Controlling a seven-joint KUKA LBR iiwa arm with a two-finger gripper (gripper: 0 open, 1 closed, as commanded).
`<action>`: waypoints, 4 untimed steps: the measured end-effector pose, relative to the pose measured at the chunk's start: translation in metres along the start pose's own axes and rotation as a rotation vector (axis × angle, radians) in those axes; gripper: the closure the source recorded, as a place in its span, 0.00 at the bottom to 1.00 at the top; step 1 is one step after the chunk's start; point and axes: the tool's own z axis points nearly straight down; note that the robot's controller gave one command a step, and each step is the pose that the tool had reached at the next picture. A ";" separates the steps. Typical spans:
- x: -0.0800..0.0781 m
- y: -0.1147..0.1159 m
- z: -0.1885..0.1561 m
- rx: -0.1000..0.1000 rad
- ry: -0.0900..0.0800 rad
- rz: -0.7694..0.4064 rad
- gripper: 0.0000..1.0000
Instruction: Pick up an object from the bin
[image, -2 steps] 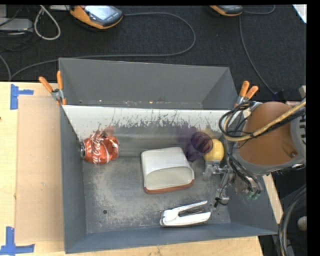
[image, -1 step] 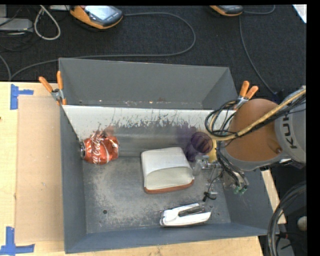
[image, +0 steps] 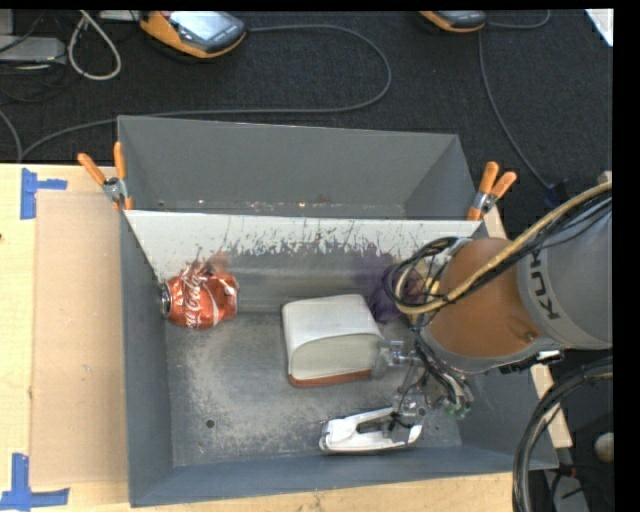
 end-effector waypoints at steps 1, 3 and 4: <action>-0.003 0.032 0.000 0.000 -0.017 0.013 0.00; -0.003 0.078 0.014 0.001 -0.013 0.091 0.00; -0.053 0.047 0.010 -0.001 0.012 0.072 0.00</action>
Offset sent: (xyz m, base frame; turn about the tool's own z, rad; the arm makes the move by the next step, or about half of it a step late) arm 0.0425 0.0364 -0.0157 0.0327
